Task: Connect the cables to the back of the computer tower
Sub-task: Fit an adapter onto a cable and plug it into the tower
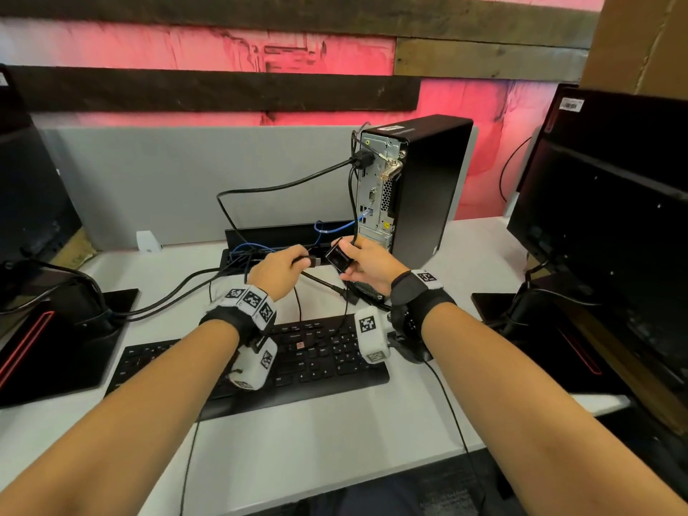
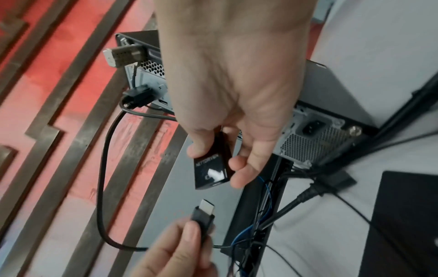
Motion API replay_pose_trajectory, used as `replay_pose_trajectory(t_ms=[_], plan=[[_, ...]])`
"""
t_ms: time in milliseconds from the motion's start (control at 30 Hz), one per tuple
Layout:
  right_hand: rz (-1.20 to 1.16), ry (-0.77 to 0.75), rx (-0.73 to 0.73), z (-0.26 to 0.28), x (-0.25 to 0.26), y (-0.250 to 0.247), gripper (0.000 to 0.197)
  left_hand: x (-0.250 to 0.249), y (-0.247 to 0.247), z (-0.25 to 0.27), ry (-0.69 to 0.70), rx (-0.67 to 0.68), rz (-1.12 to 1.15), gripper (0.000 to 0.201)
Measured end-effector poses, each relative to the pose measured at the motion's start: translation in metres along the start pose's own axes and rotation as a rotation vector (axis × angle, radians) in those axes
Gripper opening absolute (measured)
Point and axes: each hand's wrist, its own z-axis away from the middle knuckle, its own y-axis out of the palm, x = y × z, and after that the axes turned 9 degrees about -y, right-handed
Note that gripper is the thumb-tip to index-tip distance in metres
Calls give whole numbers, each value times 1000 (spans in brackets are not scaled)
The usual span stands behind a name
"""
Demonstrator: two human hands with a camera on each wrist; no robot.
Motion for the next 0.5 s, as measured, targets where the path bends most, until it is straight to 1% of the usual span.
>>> replay_pose_trajectory(t_ms=[67, 100, 200, 267, 367, 500], plan=[[-146, 22, -2, 0, 1, 6, 27, 6, 5, -2, -74, 88, 241, 17], [-199, 27, -2, 0, 1, 10, 24, 7, 6, -1, -95, 129, 349, 20], [-292, 17, 3, 0, 2, 19, 17, 3, 1, 7, -153, 222, 628, 26], [-330, 13, 1, 0, 2, 23, 16, 1, -4, 11, -164, 254, 697, 25], [-363, 22, -18, -2, 3, 26, 13, 3, -10, 10, -150, 279, 744, 24], [-390, 39, -32, -2, 6, 29, 11, 6, -12, 8, -135, 288, 744, 29]])
